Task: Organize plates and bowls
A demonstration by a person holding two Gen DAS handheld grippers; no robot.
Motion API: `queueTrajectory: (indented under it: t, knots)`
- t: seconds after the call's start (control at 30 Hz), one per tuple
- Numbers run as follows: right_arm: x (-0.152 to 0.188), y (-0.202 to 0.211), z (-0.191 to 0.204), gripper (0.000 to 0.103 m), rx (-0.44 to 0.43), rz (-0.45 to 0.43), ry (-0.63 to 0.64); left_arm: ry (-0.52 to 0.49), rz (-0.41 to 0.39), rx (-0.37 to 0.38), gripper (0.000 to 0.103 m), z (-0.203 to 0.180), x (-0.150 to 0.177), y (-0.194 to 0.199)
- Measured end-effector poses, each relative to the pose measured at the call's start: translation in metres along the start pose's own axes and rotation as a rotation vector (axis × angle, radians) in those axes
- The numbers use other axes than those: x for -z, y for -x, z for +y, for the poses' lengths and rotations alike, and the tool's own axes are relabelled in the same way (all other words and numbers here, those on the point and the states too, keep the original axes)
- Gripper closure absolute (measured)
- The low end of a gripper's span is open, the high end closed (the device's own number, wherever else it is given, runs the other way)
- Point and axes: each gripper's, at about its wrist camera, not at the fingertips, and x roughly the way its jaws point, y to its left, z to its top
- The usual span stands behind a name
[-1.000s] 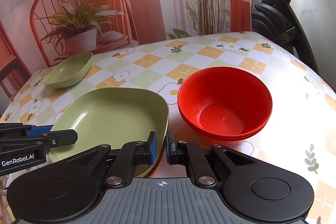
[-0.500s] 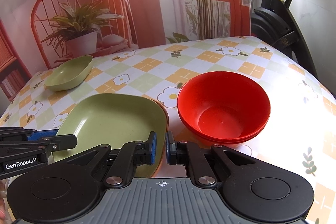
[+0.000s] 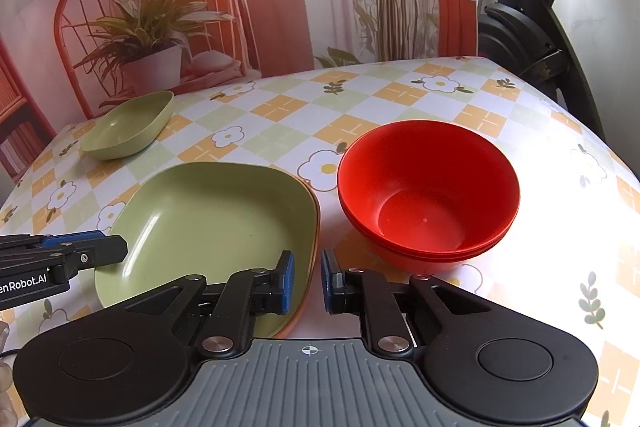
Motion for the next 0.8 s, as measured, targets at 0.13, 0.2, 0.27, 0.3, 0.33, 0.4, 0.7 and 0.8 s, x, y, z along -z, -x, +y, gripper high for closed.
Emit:
queueTrajectory:
  t: [0.13, 0.2, 0.27, 0.3, 0.33, 0.4, 0.7, 0.8]
  knots:
    - [0.001, -0.002, 0.0, 0.088, 0.003, 0.01, -0.005, 0.01, 0.005, 0.004, 0.078, 0.002, 0.0, -0.002]
    - [0.001, -0.003, -0.001, 0.088, 0.003, 0.015, -0.01, 0.014, 0.014, 0.005, 0.078, 0.003, 0.0, -0.004]
    - [0.002, -0.004, -0.002, 0.088, 0.004, 0.019, -0.016, 0.017, 0.024, 0.004, 0.078, 0.004, 0.002, -0.006]
    - [0.002, -0.004, -0.002, 0.088, 0.005, 0.02, -0.018, 0.019, 0.028, 0.003, 0.077, 0.004, 0.003, -0.007]
    - [0.001, -0.005, -0.002, 0.088, 0.004, 0.019, -0.02, 0.022, 0.028, 0.003, 0.077, 0.004, 0.003, -0.007]
    - [0.001, -0.005, -0.002, 0.088, 0.004, 0.019, -0.019, 0.022, 0.026, 0.001, 0.077, 0.004, 0.003, -0.006]
    - [-0.001, 0.0, -0.002, 0.088, 0.003, -0.001, -0.029, 0.055, -0.016, -0.003, 0.078, 0.012, -0.005, 0.007]
    - [-0.005, 0.004, 0.0, 0.088, -0.001, -0.015, -0.039, 0.076, -0.039, -0.005, 0.078, 0.022, -0.014, 0.014]
